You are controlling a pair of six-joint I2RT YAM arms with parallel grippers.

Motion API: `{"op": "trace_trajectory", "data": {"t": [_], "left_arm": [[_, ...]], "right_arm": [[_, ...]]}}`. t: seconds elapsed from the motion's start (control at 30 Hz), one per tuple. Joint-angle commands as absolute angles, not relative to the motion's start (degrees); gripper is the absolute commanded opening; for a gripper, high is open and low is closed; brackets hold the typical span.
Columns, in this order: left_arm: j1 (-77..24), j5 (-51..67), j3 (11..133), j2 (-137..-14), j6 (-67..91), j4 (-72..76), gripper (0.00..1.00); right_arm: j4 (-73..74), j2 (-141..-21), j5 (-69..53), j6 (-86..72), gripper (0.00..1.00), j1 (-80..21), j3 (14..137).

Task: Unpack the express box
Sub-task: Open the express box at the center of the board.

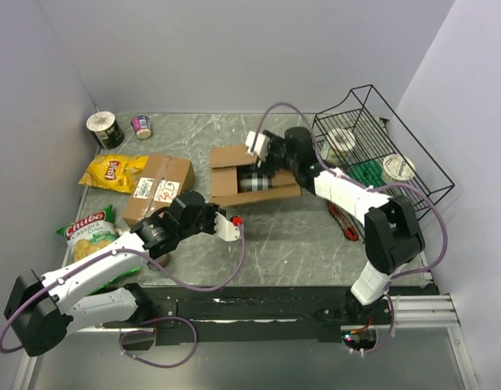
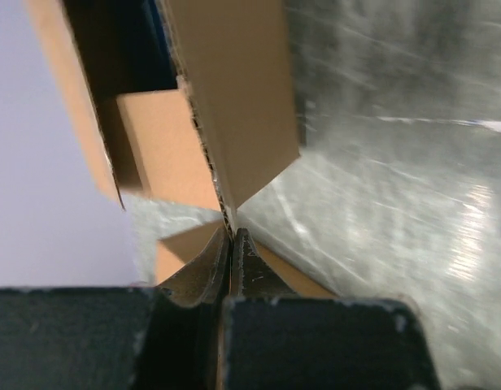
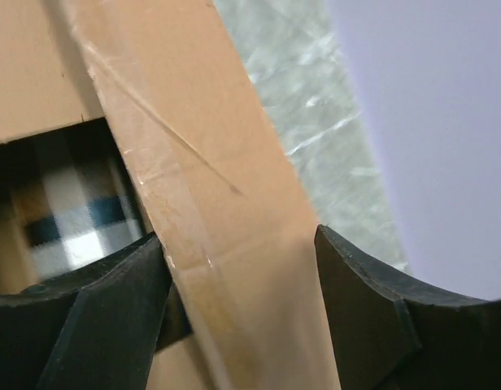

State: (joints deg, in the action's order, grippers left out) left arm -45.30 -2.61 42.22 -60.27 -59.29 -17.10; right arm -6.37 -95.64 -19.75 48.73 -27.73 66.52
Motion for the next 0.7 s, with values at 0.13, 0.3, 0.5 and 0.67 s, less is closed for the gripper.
{"op": "trace_trajectory", "data": {"t": [0.13,0.3,0.5,0.67], "left_arm": [[-45.18,-0.7,38.85,-57.57,-64.16,-16.61,0.01],[-45.18,-0.61,38.67,-55.9,-64.6,-15.64,0.01],[-45.18,-0.44,37.71,-54.23,-66.53,-15.03,0.01],[-45.18,-1.14,35.51,-54.32,-67.76,-13.97,0.01]], "right_arm": [[8.48,-105.0,-32.63,45.79,0.63,-20.22,91.61],[10.49,-104.07,-35.16,56.4,0.48,-21.18,87.03],[14.14,-103.36,-34.63,68.29,0.0,-22.94,82.7],[27.86,-106.17,-40.59,45.05,0.0,-21.89,97.28]]}}
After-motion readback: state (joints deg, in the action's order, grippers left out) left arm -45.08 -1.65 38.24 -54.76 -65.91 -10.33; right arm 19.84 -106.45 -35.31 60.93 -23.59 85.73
